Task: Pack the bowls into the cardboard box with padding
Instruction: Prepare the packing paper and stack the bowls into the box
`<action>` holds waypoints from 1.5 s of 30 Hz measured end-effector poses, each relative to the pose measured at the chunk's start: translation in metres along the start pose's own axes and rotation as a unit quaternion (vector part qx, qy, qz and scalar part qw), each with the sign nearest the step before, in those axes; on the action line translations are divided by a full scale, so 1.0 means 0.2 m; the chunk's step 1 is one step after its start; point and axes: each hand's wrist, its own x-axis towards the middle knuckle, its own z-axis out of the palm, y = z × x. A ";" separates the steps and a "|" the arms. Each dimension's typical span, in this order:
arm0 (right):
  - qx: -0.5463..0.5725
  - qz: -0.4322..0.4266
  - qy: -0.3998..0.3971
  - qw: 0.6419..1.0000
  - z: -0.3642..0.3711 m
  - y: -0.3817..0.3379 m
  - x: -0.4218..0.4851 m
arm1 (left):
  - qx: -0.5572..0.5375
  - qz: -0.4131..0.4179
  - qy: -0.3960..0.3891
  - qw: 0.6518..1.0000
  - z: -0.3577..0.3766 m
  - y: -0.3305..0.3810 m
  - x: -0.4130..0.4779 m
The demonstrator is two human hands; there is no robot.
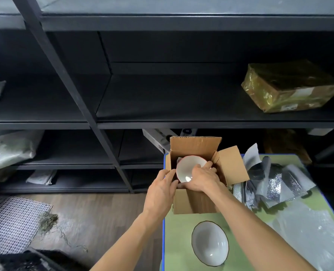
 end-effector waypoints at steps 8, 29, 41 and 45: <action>-0.012 -0.007 0.026 1.000 0.02 -0.02 0.02 | 0.069 0.006 0.004 0.998 0.03 -0.02 0.00; 0.045 -0.079 0.023 0.996 0.02 0.09 0.02 | 0.080 0.002 -0.023 0.997 -0.01 -0.01 0.01; 0.115 -0.165 0.184 0.962 0.07 0.29 -0.20 | 0.141 0.044 0.004 0.989 -0.02 0.07 -0.05; 0.134 -0.210 0.223 0.943 0.10 0.41 -0.28 | 0.120 0.074 0.036 0.989 0.03 0.11 -0.08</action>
